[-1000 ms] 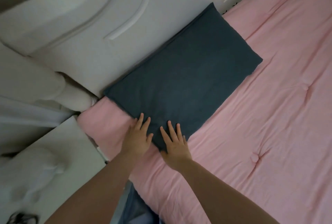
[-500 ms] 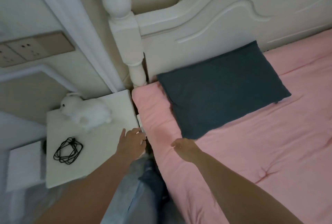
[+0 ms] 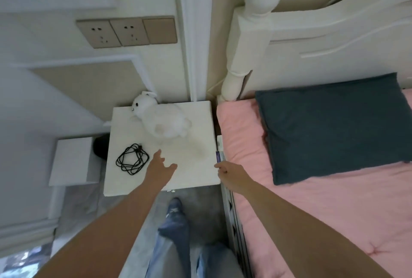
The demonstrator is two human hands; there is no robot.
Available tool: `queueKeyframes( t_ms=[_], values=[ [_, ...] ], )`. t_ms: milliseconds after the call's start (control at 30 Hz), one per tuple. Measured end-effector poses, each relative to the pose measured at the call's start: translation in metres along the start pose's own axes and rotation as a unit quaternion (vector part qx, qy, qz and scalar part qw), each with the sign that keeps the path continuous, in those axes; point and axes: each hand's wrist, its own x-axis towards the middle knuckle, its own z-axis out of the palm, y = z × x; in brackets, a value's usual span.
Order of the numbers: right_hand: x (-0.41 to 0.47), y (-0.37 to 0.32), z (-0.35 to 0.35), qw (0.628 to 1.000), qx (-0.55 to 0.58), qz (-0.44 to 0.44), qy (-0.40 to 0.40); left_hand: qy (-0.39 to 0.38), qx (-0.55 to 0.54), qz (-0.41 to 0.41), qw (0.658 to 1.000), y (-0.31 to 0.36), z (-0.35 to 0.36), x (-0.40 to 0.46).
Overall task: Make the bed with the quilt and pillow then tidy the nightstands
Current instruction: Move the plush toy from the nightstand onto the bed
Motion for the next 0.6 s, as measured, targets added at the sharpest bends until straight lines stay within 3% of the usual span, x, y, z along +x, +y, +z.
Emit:
queueKeyframes(
  t_ms=[167,267,400,533,600],
  values=[
    [0.041,-0.052,0.026,1.0,-0.01,-0.009,-0.002,-0.027,-0.025,0.002,0.999,-0.022,-0.034,0.044],
    [0.066,-0.089,0.042,1.0,-0.008,-0.016,0.009,-0.034,-0.095,-0.032,0.994,-0.025,-0.047,0.077],
    [0.099,-0.127,0.062,0.999,-0.029,-0.031,0.012,-0.088,-0.321,-0.148,0.931,-0.02,-0.056,0.117],
    [0.126,-0.154,0.077,0.998,-0.027,-0.059,0.024,-0.108,-0.313,-0.131,0.935,-0.023,-0.057,0.147],
    [0.143,-0.168,0.086,0.997,-0.015,-0.064,0.033,-0.109,-0.356,-0.138,0.918,-0.027,-0.058,0.158]
  ],
)
